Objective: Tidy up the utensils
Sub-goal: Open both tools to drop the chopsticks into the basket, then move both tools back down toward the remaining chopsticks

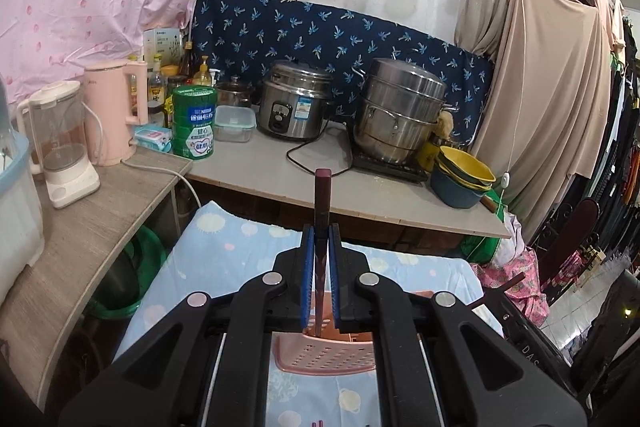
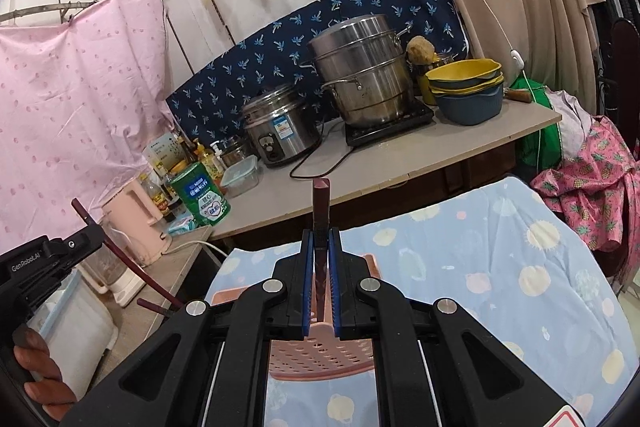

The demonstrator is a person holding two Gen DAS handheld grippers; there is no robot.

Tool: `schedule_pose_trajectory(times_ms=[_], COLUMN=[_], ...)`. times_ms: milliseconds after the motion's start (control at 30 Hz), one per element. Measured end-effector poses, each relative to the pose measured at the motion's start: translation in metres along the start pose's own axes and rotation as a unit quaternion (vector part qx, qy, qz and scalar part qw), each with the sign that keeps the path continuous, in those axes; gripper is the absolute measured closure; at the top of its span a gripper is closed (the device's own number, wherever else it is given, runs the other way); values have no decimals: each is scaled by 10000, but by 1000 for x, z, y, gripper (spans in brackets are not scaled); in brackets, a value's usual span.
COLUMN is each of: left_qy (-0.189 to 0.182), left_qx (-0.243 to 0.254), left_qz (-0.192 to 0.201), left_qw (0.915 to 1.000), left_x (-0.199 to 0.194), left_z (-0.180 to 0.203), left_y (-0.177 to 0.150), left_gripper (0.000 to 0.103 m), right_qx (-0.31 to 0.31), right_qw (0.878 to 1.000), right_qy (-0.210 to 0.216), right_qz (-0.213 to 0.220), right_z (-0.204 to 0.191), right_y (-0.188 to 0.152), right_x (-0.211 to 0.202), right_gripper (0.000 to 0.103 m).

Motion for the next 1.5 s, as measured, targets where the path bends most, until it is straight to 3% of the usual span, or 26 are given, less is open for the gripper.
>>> schedule_pose_trajectory(times_ms=[100,133,167,233,667,1033,1233,1500], left_qy=[25,62,103,151,129,151,166,144], left_qx=[-32,-32,-44,-80,229,349,490,656], left_qz=[-105,-141,-164,-133,-305,-1220,-1768,-2175], left_qw=[9999,9999,9998,9998,9992,9918,9829,9737], left_x=[2,2,1,-3,-47,-87,-105,-129], left_z=[-2,-3,-4,-6,0,-12,-18,-21], left_y=[-6,-8,-10,-12,-40,-128,-180,-226], left_gripper=[94,86,69,54,53,53,53,53], right_qx=[39,47,48,18,7,-206,-669,-807], right_qw=[10000,9999,9999,9999,9996,9929,9826,9692], right_qy=[-72,-89,-103,-147,-18,-161,-361,-509], right_qz=[-30,-21,-14,-4,-298,-1161,-1694,-2270], right_z=[2,3,3,4,6,23,29,46], right_y=[-4,-5,-5,-6,-33,-106,-159,-210], right_x=[-3,-5,-8,-13,-71,-131,-160,-184], right_gripper=[85,79,77,72,70,70,70,70])
Point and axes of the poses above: each gripper's, at about its wrist camera, not at the fingertips, and x roughly the way its jaws point, z to its right, y to its top, the point moved 1 cm from there along x, roughly the way its jaws point, and after that the axes turned 13 degrees about z, right-handed, at the moved point
